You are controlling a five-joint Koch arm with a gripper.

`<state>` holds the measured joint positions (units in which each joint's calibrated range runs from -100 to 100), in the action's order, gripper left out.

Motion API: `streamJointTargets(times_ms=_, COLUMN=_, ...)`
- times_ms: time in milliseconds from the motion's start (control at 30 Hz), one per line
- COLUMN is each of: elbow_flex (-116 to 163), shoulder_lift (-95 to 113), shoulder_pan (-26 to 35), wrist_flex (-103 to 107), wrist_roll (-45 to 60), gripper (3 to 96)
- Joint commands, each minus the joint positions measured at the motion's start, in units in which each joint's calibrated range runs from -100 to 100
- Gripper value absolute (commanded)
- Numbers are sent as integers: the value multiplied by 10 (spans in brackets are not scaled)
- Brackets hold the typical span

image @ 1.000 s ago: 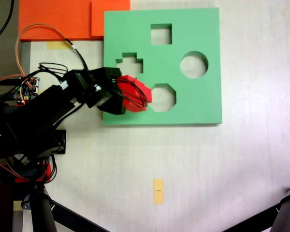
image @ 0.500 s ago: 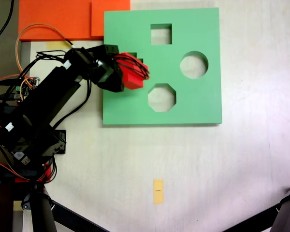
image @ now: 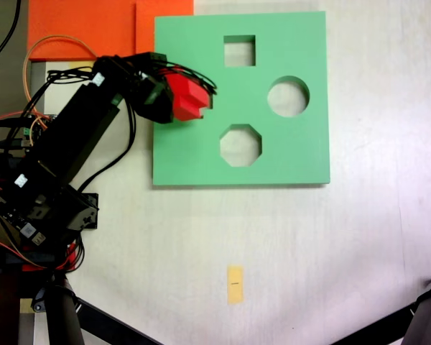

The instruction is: Put the cross columnar block into the corresponding hole

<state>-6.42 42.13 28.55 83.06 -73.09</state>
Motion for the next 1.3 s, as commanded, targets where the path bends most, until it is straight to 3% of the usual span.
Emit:
streamJointTargets(times_ms=33, elbow_flex=-42, shoulder_lift=-8, shoulder_pan=4, wrist_flex=-38, wrist_roll=-4, gripper=273)
streamJointTargets(times_ms=1300, elbow_flex=-41, shoulder_lift=-104, shoulder_pan=12, wrist_flex=-119, wrist_roll=-70, gripper=310)
